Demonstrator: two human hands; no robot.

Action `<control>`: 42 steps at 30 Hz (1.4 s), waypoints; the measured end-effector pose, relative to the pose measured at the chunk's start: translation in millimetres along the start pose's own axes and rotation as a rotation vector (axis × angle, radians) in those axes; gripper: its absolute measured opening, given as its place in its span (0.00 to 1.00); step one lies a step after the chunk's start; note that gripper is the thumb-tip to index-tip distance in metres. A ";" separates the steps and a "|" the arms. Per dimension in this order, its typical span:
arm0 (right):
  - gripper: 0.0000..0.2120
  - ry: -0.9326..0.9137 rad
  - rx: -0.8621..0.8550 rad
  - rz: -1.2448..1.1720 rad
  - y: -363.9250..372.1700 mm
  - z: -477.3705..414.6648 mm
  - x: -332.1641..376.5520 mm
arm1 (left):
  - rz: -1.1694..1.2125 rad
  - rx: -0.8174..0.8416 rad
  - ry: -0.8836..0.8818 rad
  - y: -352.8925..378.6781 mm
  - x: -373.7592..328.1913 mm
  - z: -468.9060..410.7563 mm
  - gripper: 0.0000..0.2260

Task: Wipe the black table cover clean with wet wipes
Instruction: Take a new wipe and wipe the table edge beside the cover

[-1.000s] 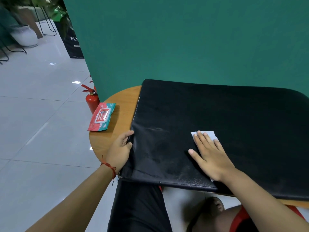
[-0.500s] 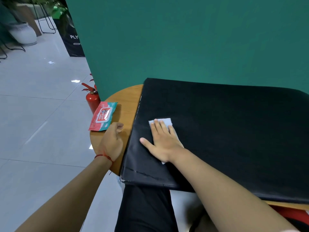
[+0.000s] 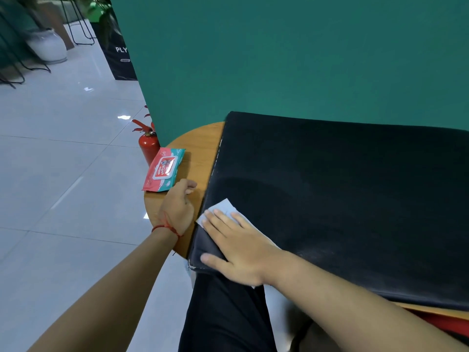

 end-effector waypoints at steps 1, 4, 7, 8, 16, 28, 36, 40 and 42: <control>0.40 -0.020 0.004 0.011 2.7 13.2 3.9 | 0.001 0.002 -0.011 0.4 -0.9 0.2 0.18; 0.38 -0.068 0.012 0.023 9.0 42.5 6.6 | 0.004 0.005 -0.025 2.1 -2.8 0.2 0.18; 0.33 -0.095 0.022 -0.018 3.9 40.5 -4.9 | 0.031 0.006 -0.028 1.3 0.3 -0.8 0.19; 0.32 -0.085 0.023 -0.020 1.2 33.5 -10.8 | 0.048 0.003 -0.027 0.8 2.9 -1.7 0.20; 0.31 0.089 -0.012 -0.034 -25.3 -50.2 -75.7 | 0.153 -0.027 -0.013 2.3 15.8 -7.6 0.23; 0.43 0.146 -0.046 0.010 -25.6 -90.9 -52.0 | 0.271 -0.081 -0.012 1.1 23.0 -10.9 0.21; 0.42 0.057 -0.093 0.024 4.0 -54.3 20.7 | 0.256 -0.119 -0.023 -1.0 18.1 -4.4 0.16; 0.43 0.097 -0.122 0.032 15.4 -39.7 46.8 | 0.288 -0.128 -0.060 -6.1 18.6 -2.8 0.21; 0.43 0.133 -0.127 0.042 19.9 -35.9 55.0 | 0.296 -0.128 -0.071 -7.4 19.8 -3.6 0.21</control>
Point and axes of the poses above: each hand's wrist, its own z-axis away from the middle knuckle, its own y-axis out of the palm, x = y × z, the point moved 4 cm from there along -z, towards the middle knuckle, and after that the axes turned 6 degrees about x, right-handed, at the moved point
